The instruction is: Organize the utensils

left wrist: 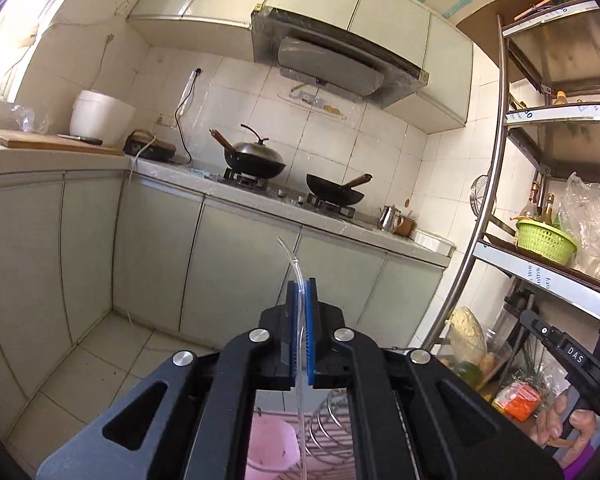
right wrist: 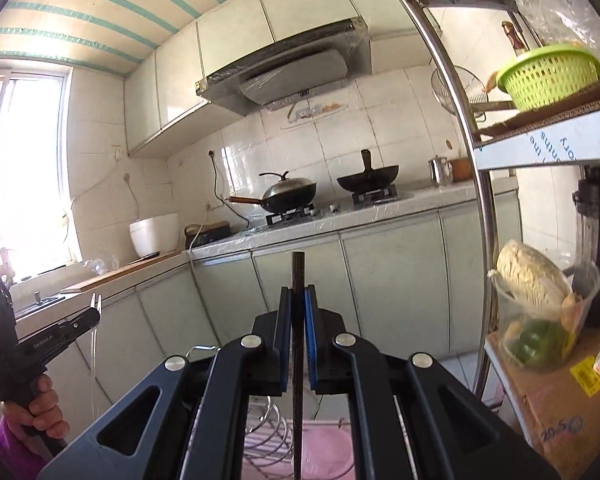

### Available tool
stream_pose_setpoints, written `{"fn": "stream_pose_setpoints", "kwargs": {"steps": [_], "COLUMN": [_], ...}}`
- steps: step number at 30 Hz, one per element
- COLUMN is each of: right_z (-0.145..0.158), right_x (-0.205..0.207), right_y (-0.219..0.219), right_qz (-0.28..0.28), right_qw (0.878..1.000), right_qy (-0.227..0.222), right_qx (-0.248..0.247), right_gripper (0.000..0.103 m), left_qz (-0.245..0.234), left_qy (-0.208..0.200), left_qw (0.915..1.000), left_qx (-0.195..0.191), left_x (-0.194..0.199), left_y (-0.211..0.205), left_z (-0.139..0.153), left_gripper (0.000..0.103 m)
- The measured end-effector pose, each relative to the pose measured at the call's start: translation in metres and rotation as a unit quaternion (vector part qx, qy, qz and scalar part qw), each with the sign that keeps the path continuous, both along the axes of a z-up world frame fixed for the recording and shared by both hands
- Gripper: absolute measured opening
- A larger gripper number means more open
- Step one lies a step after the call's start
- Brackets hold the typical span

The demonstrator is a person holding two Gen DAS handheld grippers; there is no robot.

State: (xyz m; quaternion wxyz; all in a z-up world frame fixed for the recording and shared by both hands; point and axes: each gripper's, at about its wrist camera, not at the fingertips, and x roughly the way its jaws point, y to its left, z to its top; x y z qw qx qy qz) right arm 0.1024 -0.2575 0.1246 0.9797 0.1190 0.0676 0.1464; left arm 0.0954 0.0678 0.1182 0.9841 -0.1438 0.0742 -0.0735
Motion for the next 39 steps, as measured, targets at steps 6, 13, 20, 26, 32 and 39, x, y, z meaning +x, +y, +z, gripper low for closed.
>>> {"fn": "stream_pose_setpoints", "kwargs": {"steps": [6, 13, 20, 26, 32, 39], "right_z": [-0.007, -0.028, -0.051, -0.073, -0.093, -0.104], "right_x": [0.027, 0.046, 0.049, 0.045, 0.043, 0.039], "right_y": [0.010, 0.020, 0.017, 0.008, -0.001, -0.001], "right_qz": [-0.019, -0.028, -0.020, -0.011, -0.009, -0.003], "right_qw": [0.999, 0.998, 0.998, 0.995, 0.991, 0.987], "right_qy": [-0.010, -0.001, 0.043, 0.095, 0.137, 0.158], "right_qx": [-0.025, -0.050, -0.043, -0.020, 0.001, 0.001], "right_gripper": [0.006, 0.006, 0.006, 0.006, 0.006, 0.006], "left_qz": [0.047, 0.077, 0.068, 0.037, 0.013, 0.001], "left_qy": [-0.043, -0.062, -0.025, 0.030, 0.084, 0.110], "left_qw": [0.9978, 0.9939, 0.9959, 0.9985, 0.9963, 0.9940], "left_qx": [0.019, 0.048, 0.054, 0.029, -0.013, -0.006], "left_x": [0.026, 0.052, 0.049, 0.036, 0.030, 0.026], "left_y": [-0.007, -0.014, -0.010, -0.003, 0.009, 0.005], "left_z": [-0.007, -0.033, -0.066, -0.085, -0.101, -0.108], "left_gripper": [0.002, 0.002, 0.002, 0.002, 0.002, 0.003]}}
